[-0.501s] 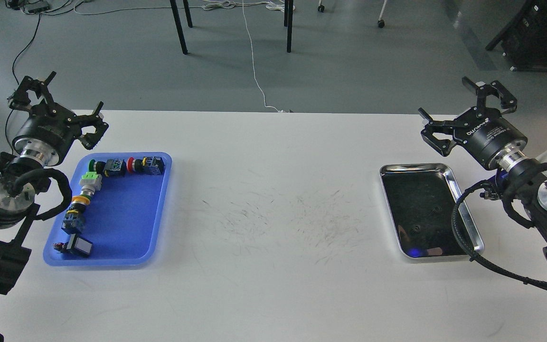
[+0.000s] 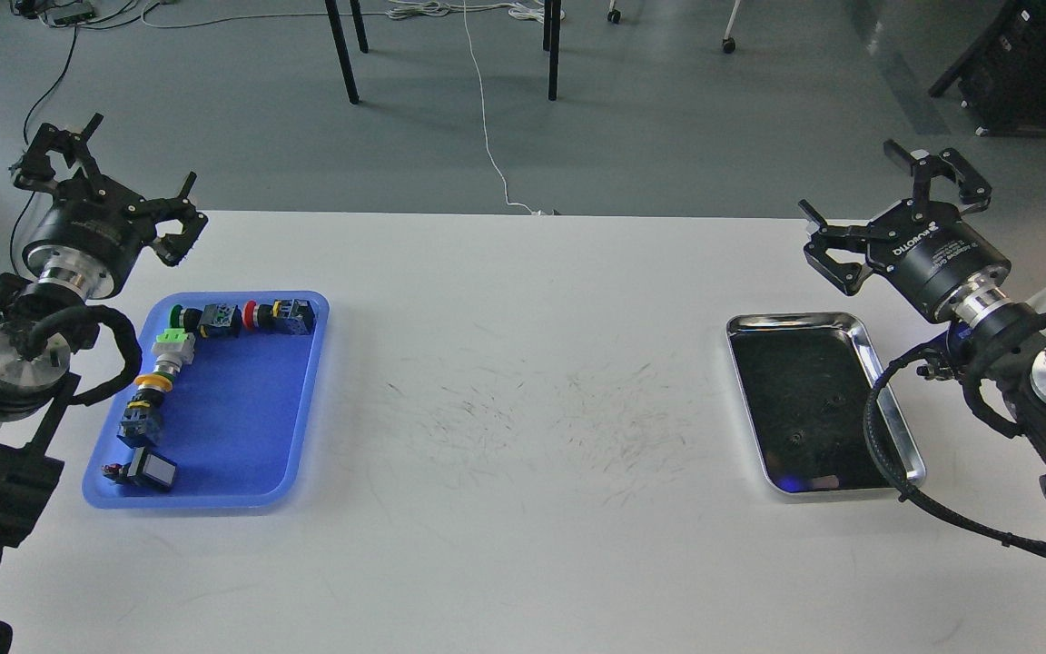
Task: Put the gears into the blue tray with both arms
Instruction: 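Move the right gripper down toward the metal tray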
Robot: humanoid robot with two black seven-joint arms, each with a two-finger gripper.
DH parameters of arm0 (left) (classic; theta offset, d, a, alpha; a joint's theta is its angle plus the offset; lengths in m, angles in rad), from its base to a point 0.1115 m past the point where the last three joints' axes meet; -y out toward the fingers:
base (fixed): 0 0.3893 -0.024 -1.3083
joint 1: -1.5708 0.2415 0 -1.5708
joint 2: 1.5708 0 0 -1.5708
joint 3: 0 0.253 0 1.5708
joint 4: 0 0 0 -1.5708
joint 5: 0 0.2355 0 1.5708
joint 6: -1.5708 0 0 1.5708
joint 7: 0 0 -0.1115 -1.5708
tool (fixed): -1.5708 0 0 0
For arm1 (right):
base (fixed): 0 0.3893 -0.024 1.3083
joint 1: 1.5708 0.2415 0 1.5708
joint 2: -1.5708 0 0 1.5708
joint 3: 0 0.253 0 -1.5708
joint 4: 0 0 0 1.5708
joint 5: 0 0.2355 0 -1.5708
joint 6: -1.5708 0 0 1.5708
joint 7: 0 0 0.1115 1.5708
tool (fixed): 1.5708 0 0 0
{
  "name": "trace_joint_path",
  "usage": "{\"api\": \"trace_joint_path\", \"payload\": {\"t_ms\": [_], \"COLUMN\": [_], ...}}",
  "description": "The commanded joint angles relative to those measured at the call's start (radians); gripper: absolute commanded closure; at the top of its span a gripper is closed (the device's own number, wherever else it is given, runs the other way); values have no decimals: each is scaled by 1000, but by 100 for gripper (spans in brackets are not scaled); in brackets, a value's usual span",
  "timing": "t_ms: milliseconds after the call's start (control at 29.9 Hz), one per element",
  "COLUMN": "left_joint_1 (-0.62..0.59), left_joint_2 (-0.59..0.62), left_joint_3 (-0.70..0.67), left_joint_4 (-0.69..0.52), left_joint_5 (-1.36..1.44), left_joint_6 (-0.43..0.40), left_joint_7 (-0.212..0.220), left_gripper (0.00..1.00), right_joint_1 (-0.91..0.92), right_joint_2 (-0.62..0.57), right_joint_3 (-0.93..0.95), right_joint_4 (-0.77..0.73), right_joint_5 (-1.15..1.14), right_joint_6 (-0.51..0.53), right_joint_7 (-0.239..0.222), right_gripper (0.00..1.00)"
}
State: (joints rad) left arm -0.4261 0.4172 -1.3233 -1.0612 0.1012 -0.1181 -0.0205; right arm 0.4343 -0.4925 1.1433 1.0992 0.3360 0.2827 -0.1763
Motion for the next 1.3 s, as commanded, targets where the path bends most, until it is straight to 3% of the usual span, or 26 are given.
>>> {"api": "trace_joint_path", "payload": {"t_ms": [0,167,301,635,1002,1269], "left_joint_1": [1,-3,1,12,21,23], "left_joint_2": [3,3,2,11,121,127], "left_joint_3": [-14,-11,-16,-13,75,99], "left_joint_4": [0,6,7,-9,-13,4], "left_joint_5": [-11,-12,-12,-9,8,40], "left_joint_6": [0,-15,-129,14,-12,-11], "left_joint_7": [-3,-1,-7,-9,-10,-10], "left_gripper": [2,2,2,2,2,2], "right_joint_1": [1,14,12,-14,-9,-9], "right_joint_2": [2,9,11,14,2,-1], "right_joint_3": [3,3,4,-8,-5,-13], "right_joint_4": [2,-5,-13,-50,-47,-44], "right_joint_5": [0,-2,-2,-2,-2,-2], "right_joint_6": [6,12,6,44,50,61], "right_joint_7": [0,-2,-2,-3,-3,-8], "right_gripper": [1,1,1,1,1,1]}}
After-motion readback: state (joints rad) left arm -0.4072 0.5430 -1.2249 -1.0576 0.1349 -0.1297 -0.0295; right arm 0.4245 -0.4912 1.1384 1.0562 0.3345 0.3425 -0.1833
